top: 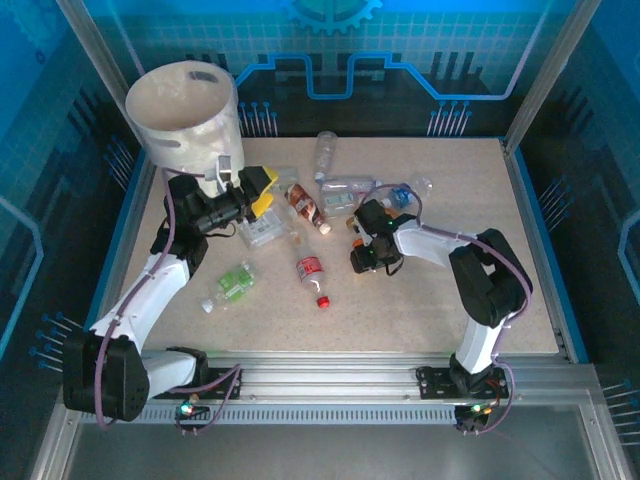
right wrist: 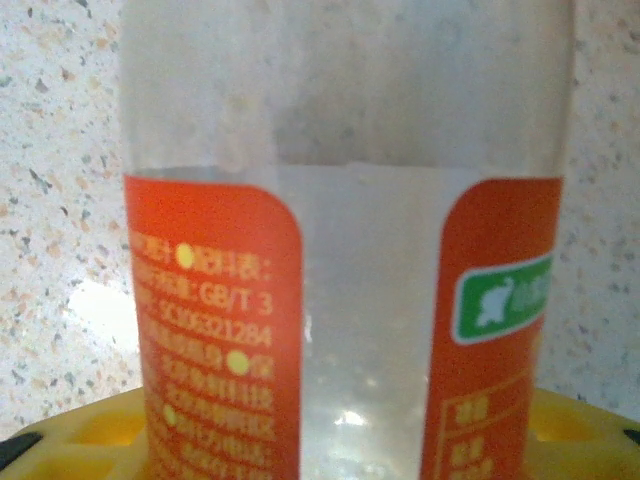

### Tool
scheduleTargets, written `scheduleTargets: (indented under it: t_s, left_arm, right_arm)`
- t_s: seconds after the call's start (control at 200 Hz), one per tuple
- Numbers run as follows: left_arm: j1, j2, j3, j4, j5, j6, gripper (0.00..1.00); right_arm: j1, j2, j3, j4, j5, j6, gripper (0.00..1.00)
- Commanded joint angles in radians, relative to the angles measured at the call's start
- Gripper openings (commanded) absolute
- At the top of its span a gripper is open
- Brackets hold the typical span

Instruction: Put the plastic bottles in the bin

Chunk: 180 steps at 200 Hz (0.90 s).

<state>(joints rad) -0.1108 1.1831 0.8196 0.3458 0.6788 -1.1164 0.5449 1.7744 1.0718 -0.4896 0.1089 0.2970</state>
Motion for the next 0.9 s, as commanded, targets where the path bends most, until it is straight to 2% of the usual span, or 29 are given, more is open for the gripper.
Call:
scheduleTargets:
  t_s: [0.0, 0.29, 0.43, 0.545, 0.895]
  left_arm:
    - [-0.014, -0.014, -0.004, -0.01, 0.007, 0.045, 0.99]
    - [-0.075, 0.023, 0.048, -0.224, -0.084, 0.115, 0.99]
    - [-0.149, 0.04, 0.07, -0.244, -0.121, 0.188, 0.99]
    - [-0.213, 0.075, 0.138, -0.344, -0.16, 0.275, 0.99]
    - [-0.32, 0.179, 0.171, -0.173, -0.143, 0.253, 0.99]
  right_arm:
    - [0.013, -0.083, -0.039, 0.032, -0.005, 0.031, 0.52]
    - [0.015, -0.277, -0.093, 0.063, -0.124, 0.074, 0.43]
    - [0.018, -0.361, -0.099, 0.074, -0.212, 0.108, 0.41]
    - [0.023, -0.427, -0.108, 0.11, -0.295, 0.147, 0.41]
    - [0.079, -0.522, -0.095, 0.218, -0.427, 0.199, 0.39]
